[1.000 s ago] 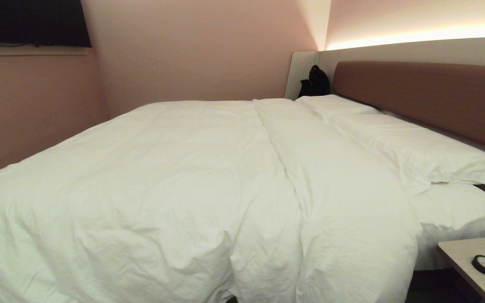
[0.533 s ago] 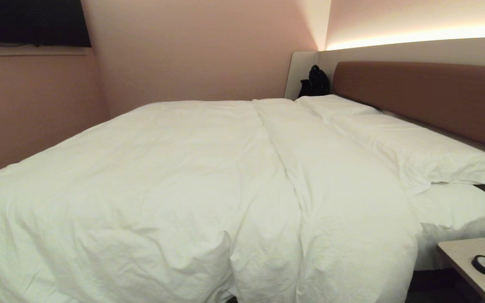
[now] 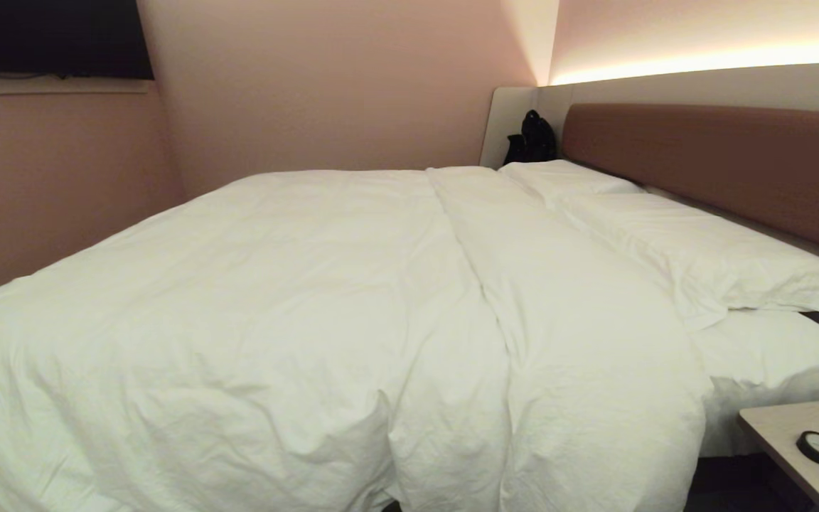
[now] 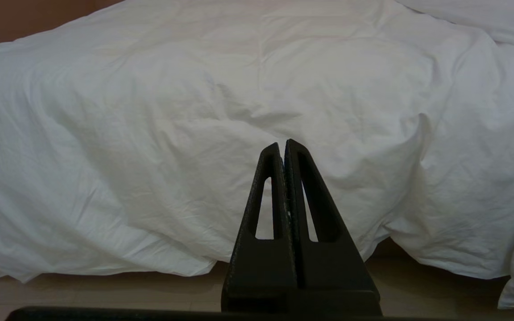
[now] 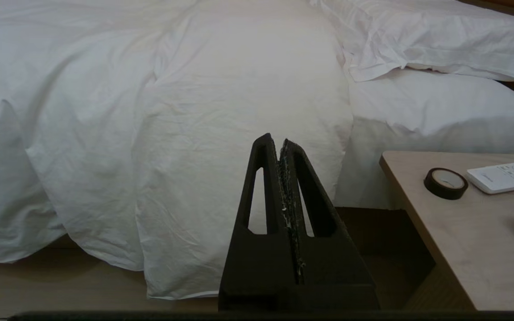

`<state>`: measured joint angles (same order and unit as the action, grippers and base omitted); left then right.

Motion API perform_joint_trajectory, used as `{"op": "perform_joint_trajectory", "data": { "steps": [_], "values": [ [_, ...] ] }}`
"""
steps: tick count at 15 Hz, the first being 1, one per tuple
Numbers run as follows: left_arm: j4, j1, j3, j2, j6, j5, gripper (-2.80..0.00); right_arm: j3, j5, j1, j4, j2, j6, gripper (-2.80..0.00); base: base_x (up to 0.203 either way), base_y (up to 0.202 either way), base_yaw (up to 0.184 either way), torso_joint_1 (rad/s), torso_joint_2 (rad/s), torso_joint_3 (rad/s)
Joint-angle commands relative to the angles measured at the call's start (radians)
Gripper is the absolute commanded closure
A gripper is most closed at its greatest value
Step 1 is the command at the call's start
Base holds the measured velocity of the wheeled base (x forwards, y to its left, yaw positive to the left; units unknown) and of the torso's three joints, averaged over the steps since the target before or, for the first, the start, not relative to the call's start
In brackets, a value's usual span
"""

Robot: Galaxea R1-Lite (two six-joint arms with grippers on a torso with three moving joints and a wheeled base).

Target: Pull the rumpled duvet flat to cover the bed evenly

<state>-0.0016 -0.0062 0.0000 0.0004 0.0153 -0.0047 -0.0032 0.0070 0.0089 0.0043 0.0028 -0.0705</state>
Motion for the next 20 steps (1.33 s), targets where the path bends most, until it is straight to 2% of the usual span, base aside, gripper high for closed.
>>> {"op": "perform_joint_trajectory", "data": {
  "steps": [1,6,20],
  "values": [
    [0.0,0.0,0.0,0.0,0.0,0.0,0.0,0.002,-0.001,0.0,-0.001,-0.001,0.028,0.0,0.0,0.0,0.0,0.0,0.0,0.0],
    [0.0,0.0,0.0,0.0,0.0,0.0,0.0,0.002,-0.005,0.0,-0.001,-0.001,0.057,0.0,0.0,0.0,0.0,0.0,0.0,0.0],
    [0.0,0.0,0.0,0.0,0.0,0.0,0.0,0.002,-0.005,0.0,-0.004,-0.001,0.057,0.0,0.0,0.0,0.0,0.0,0.0,0.0]
  ]
}}
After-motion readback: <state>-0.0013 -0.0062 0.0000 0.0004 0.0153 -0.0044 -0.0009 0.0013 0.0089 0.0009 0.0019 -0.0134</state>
